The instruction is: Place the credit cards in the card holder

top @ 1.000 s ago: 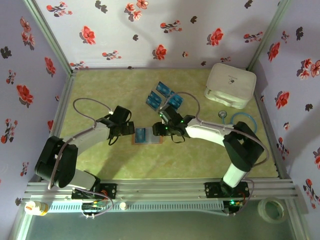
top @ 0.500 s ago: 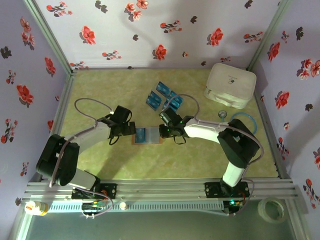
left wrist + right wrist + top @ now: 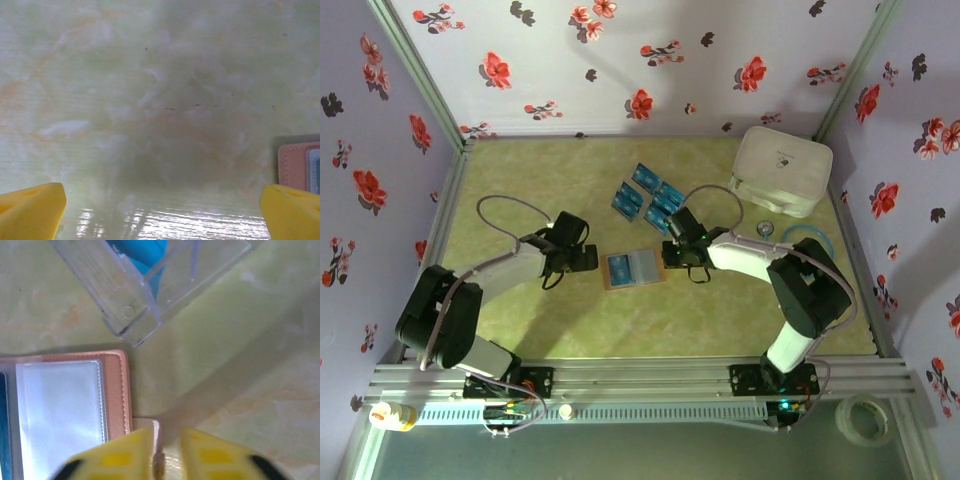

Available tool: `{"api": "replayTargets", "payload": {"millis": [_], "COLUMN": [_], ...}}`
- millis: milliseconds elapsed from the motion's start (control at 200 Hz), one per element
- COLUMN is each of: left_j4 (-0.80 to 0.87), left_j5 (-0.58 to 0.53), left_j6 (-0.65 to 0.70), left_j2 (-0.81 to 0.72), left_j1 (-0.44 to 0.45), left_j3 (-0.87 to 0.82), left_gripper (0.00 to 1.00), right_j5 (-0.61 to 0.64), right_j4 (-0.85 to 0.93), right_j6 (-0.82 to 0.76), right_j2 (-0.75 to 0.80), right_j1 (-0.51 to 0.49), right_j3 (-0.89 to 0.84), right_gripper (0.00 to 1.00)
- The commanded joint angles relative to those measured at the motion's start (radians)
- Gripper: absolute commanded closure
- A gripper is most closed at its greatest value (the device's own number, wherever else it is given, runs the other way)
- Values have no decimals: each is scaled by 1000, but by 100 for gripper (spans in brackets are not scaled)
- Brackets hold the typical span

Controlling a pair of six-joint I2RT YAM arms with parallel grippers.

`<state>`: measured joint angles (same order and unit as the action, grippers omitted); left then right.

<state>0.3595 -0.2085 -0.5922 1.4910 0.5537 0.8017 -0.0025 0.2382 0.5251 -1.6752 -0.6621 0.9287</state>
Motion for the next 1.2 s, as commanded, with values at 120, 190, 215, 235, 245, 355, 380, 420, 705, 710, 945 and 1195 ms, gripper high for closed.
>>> {"api": "replayTargets", "payload": {"millis": [120, 190, 215, 235, 245, 355, 380, 420, 705, 710, 945, 1195], "left_j4": [-22, -37, -43, -47, -51, -74, -78, -84, -94, -94, -91, -86], "left_j5": [12, 12, 12, 13, 12, 12, 13, 9, -7, -7, -30, -49], "left_j6": [4, -8, -13, -16, -18, -29, -30, -29, -16, -17, -3, 4], "left_j2": [3, -3, -4, -4, -3, 8, 13, 20, 72, 72, 113, 130], "left_j1": [44, 58, 62, 66, 67, 81, 85, 87, 95, 94, 96, 95], "left_j3": [6, -12, -17, -23, -24, -34, -34, -33, -19, -19, -20, -26], "left_gripper": [0, 0, 0, 0, 0, 0, 0, 0, 0, 0, 0, 0], "right_j5": [6, -8, -19, -27, -32, -85, -96, -110, -136, -136, -136, -143], "right_j4": [48, 47, 46, 43, 41, 5, -6, -20, -71, -72, -95, -95], "right_j6": [9, 19, 23, 27, 29, 55, 62, 69, 93, 93, 96, 91], "right_j2": [154, 182, 188, 191, 192, 184, 177, 164, 65, 63, 4, -50], "right_j1": [-1, -1, -1, -1, -1, -4, -6, -10, -57, -57, -63, -59], "right_j3": [-11, -11, -10, -9, -8, -5, -6, -2, 22, 24, 41, 62], "right_gripper": [56, 55, 55, 55, 55, 53, 53, 53, 54, 54, 54, 54]}}
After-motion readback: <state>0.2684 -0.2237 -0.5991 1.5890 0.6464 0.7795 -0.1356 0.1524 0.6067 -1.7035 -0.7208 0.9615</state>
